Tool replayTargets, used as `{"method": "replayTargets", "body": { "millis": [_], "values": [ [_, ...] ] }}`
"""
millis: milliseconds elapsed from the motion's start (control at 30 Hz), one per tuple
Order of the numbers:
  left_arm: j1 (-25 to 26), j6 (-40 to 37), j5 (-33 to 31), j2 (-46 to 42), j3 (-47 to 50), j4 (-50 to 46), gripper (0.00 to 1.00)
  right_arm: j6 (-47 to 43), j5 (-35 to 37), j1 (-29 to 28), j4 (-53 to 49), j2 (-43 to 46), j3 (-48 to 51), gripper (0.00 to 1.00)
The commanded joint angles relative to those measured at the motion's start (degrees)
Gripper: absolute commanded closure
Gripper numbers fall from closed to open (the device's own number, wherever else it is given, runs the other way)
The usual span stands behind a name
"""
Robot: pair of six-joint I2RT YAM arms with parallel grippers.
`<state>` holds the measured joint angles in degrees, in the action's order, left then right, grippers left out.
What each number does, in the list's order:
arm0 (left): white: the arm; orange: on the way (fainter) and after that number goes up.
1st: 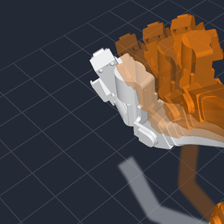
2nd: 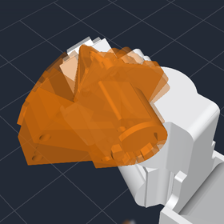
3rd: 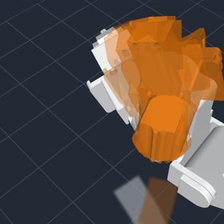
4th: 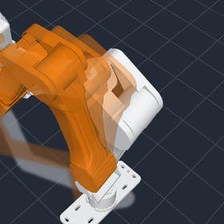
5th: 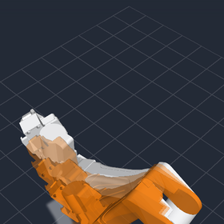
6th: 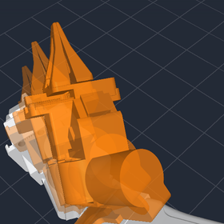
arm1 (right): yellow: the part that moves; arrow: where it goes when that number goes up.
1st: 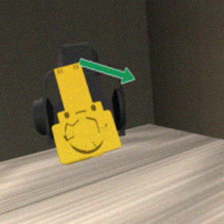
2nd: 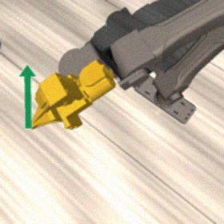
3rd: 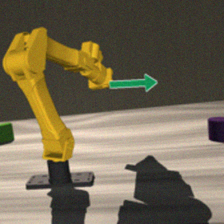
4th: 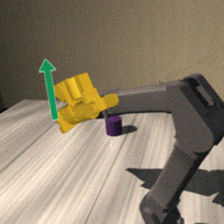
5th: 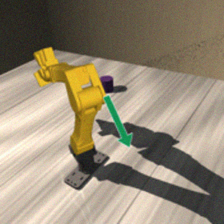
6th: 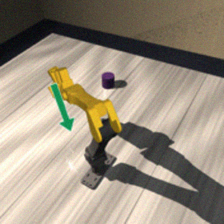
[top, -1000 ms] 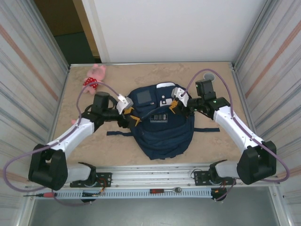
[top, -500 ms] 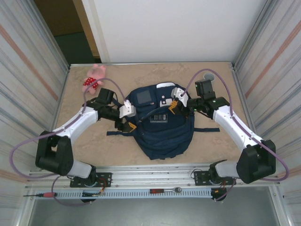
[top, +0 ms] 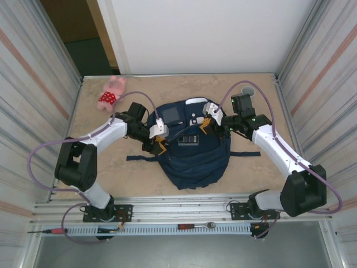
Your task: Pack books, pencil case, and school supplies into a backpack
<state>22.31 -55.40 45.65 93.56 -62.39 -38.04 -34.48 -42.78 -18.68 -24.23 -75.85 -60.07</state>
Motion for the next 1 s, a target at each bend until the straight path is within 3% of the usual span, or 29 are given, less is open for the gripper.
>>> {"method": "replayTargets", "body": {
  "millis": [0,233,400,600,700,800,967],
  "values": [
    [0.8,-1.2,2.8,0.6,-0.3,-4.3,0.52,1.9,0.7,0.0,2.9,-0.6,-2.0,1.00],
    [0.8,-0.5,4.1,-0.7,-0.2,-4.7,0.66,2.3,2.7,0.0,3.2,-0.5,-1.6,1.00],
    [0.8,0.1,4.8,-2.8,0.6,-4.1,0.97,3.8,4.5,0.0,3.7,-0.1,-1.0,1.00],
    [1.4,6.0,3.3,-8.7,4.7,1.7,1.00,5.7,5.4,0.0,4.7,1.9,1.1,1.00],
    [2.9,10.1,-2.3,-11.1,6.7,4.8,1.00,12.2,6.5,0.0,4.2,3.6,1.5,0.70],
    [4.2,13.1,-5.7,-11.9,7.4,5.4,1.00,26.2,10.0,-0.6,-0.3,5.6,-0.5,0.51],
    [5.9,14.6,-8.1,-10.8,7.9,6.1,1.00,46.9,15.9,-4.1,-11.5,10.6,-4.1,0.41]
  ]
}}
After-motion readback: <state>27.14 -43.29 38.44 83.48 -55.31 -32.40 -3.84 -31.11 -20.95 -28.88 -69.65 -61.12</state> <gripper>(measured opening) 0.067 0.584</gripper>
